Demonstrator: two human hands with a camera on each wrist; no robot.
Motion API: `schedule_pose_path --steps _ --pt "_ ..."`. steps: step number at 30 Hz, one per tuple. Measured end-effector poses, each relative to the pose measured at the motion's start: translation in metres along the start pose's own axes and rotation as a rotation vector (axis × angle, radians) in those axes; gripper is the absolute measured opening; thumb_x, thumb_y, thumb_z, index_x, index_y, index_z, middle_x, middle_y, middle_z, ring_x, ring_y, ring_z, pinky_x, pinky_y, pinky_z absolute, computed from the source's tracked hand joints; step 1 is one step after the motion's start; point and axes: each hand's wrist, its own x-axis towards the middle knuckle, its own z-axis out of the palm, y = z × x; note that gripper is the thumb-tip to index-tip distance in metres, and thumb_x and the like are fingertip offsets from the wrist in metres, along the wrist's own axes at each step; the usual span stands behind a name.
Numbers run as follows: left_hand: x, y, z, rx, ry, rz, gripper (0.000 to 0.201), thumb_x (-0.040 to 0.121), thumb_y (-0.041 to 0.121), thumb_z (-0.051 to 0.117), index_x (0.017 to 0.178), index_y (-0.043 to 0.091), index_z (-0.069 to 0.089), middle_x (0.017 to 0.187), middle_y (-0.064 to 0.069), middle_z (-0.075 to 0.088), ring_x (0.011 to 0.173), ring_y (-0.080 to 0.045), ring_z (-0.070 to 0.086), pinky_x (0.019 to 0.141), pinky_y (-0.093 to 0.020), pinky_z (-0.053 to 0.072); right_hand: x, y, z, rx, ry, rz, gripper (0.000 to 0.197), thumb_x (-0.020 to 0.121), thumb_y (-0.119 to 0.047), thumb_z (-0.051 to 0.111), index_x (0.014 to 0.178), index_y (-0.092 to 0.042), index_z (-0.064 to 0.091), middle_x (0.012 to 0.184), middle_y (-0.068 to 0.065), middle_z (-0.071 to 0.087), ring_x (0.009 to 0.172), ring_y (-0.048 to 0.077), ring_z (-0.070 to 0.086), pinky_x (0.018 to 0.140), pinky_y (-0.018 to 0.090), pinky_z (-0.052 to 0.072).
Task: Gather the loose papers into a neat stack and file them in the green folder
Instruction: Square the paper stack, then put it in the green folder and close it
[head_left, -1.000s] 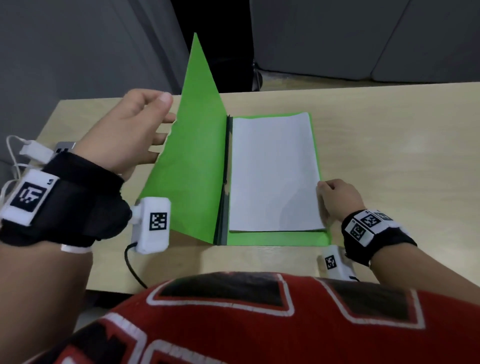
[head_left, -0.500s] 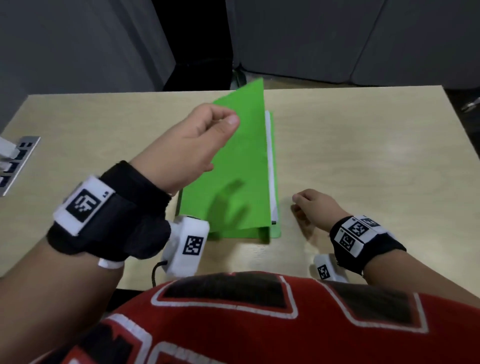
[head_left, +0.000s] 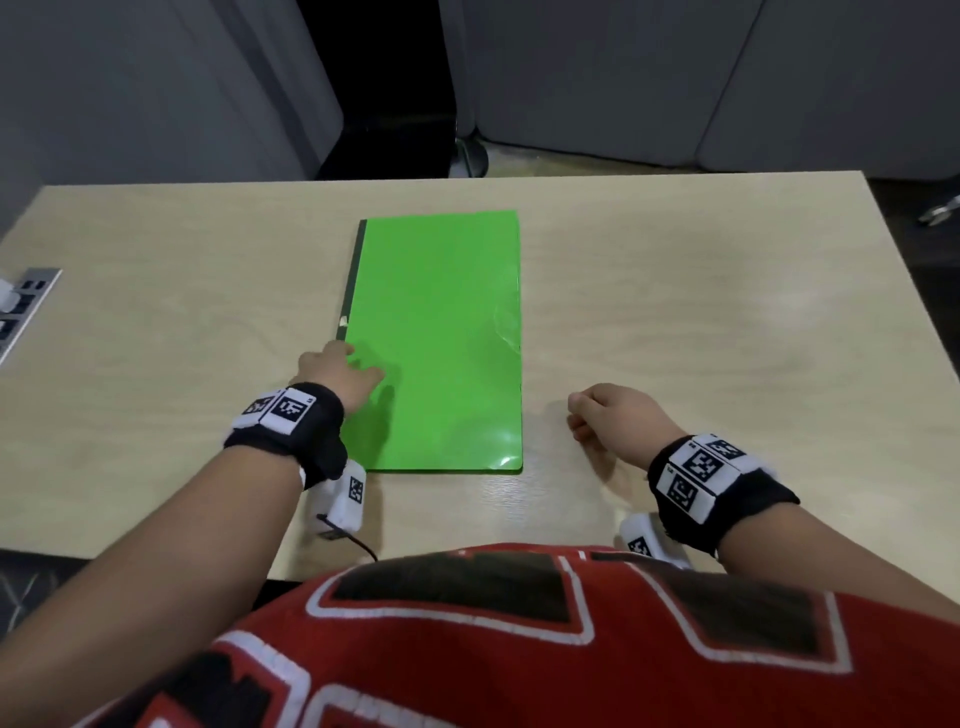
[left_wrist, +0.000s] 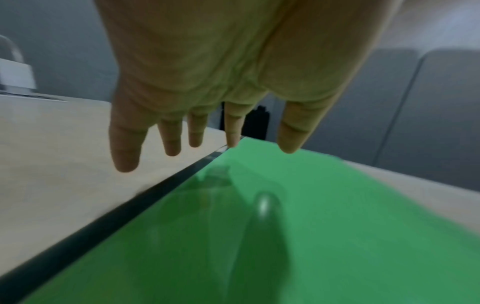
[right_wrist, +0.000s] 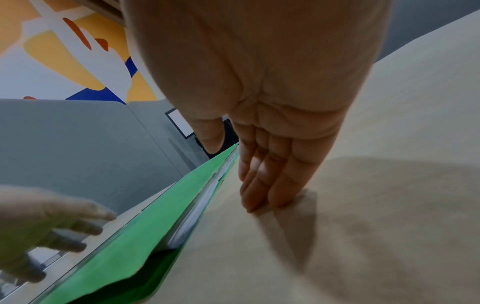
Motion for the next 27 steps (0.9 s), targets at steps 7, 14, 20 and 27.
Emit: schedule_pose_path --steps 7,14,20,27 --pt "0.027 -0.024 0.012 -0.023 -0.049 -0.15 0.064 0.083 0.033 0.062 0.132 -0.002 0.041 0.131 -0.023 0.053 0.112 -0.039 0.055 0.077 -0.035 0.041 -0.002 -0.022 0.02 -0.243 -0.108 -0.103 0.042 0.096 -0.047 0.045 0.108 -0.013 0.068 0.1 0.005 0.072 0.093 0.023 0.065 0.088 0.035 0.05" --pt "0.042 -0.04 0.001 -0.261 -0.182 -0.046 0.045 0.081 0.035 0.069 0.109 0.002 0.059 0.108 -0.015 0.066 0.096 -0.032 0.062 0.087 -0.039 0.049 0.006 -0.04 0.029 -0.348 -0.094 0.0 0.048 0.095 -0.049 0.046 0.106 -0.005 0.063 0.097 0.013 0.069 0.091 0.027 0.064 0.083 0.036 0.05" --pt "0.045 -0.048 -0.02 -0.519 -0.242 0.162 0.046 0.085 0.014 0.066 0.123 0.015 0.041 0.117 -0.003 0.06 0.113 -0.025 0.056 0.097 -0.032 0.046 0.014 -0.055 0.055 -0.226 0.042 0.076 0.037 0.095 -0.035 0.053 0.117 -0.005 0.055 0.108 0.011 0.065 0.092 0.026 0.061 0.078 0.034 0.049" --pt "0.055 -0.089 -0.064 -0.741 -0.282 0.355 0.046 0.087 -0.01 0.052 0.12 0.021 0.042 0.108 0.011 0.06 0.08 0.014 0.064 0.067 -0.005 0.047 0.033 -0.099 0.088 0.122 0.007 0.054 0.047 0.091 -0.029 0.061 0.131 -0.011 0.046 0.122 0.008 0.061 0.109 0.027 0.06 0.099 0.046 0.048"
